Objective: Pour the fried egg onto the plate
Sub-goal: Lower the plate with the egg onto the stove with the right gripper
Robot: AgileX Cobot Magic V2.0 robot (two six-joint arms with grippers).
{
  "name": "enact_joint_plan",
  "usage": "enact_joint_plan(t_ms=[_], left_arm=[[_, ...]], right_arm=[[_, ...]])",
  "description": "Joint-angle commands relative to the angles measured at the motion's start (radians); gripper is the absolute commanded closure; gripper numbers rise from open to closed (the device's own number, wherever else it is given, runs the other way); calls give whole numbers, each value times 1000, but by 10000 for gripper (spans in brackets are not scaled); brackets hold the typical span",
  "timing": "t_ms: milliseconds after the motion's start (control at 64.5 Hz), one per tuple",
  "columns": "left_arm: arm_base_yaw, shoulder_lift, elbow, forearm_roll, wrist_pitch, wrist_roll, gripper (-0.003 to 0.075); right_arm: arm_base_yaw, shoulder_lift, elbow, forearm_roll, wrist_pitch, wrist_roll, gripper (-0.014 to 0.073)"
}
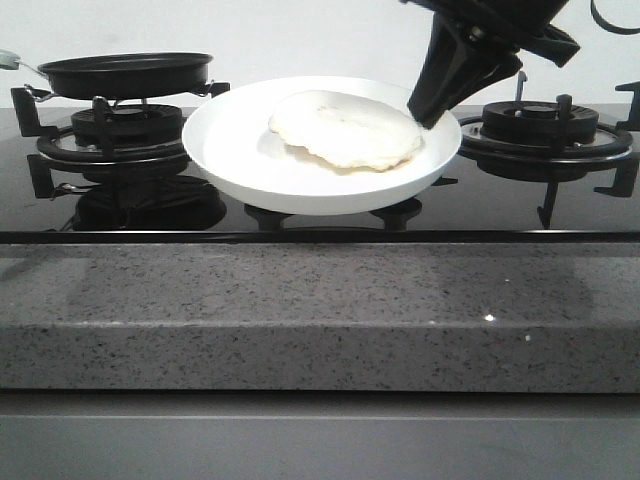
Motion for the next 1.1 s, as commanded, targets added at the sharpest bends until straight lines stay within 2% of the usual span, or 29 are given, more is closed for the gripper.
enact_joint_plan(t_ms=[0,465,604,899,1085], left_arm=[[-8,-1,-18,0,-90,-12,739],[-8,-1,-18,0,-89,-12,739],[-8,-1,-18,0,-89,-12,739],[-8,-1,-18,0,-89,-12,739],[-8,-1,-18,0,-89,-12,739]], right_arm=[[-2,-53,-28,39,-38,-8,651],[-6,-47,-56,41,-3,11,651],[-41,10,-200,40,51,107,651],[-105,241,-582,21,145,192,651],[-105,349,-681,-53,225,231,651]])
